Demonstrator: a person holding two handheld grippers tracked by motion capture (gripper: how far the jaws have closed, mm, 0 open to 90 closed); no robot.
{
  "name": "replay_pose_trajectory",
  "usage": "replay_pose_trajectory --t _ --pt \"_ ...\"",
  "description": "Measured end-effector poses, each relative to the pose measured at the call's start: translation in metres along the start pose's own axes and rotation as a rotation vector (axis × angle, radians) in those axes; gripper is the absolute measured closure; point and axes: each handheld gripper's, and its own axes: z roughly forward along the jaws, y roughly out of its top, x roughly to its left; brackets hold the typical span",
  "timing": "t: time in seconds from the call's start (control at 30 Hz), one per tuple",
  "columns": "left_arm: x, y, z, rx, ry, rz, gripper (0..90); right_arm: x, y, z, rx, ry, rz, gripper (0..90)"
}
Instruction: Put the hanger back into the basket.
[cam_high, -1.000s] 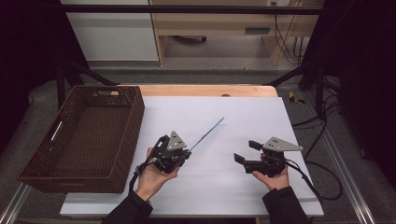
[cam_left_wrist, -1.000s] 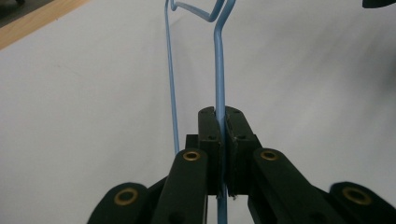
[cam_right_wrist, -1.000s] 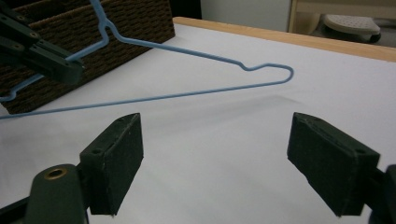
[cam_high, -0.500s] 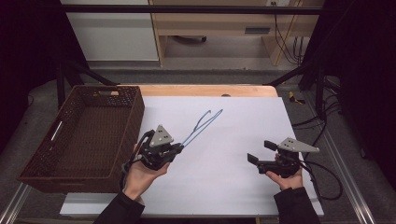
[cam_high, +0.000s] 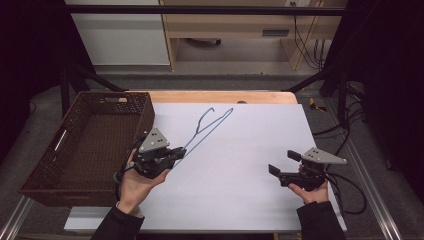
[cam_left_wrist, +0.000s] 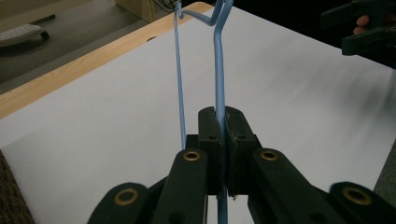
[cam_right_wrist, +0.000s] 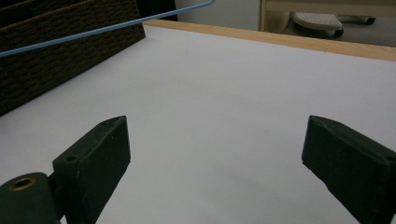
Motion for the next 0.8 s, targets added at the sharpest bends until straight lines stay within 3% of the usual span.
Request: replay_pose_trajectory --t 0.23,0.57,0.8 --pt "0.015 0.005 -0.017 -0.012 -0.003 0.012 87.1 0.001 0.001 0.001 0.009 -0.014 -0.015 5.8" --pt "0.043 0.02 -0.055 -0.033 0.04 0.01 87.1 0.0 0.001 0.0 0.013 -0.02 -0.023 3.8" --pt "0.061 0.024 -0.069 -0.035 0.057 -0.003 87.1 0.0 0.001 -0.001 0.016 -0.022 -0.024 3.4"
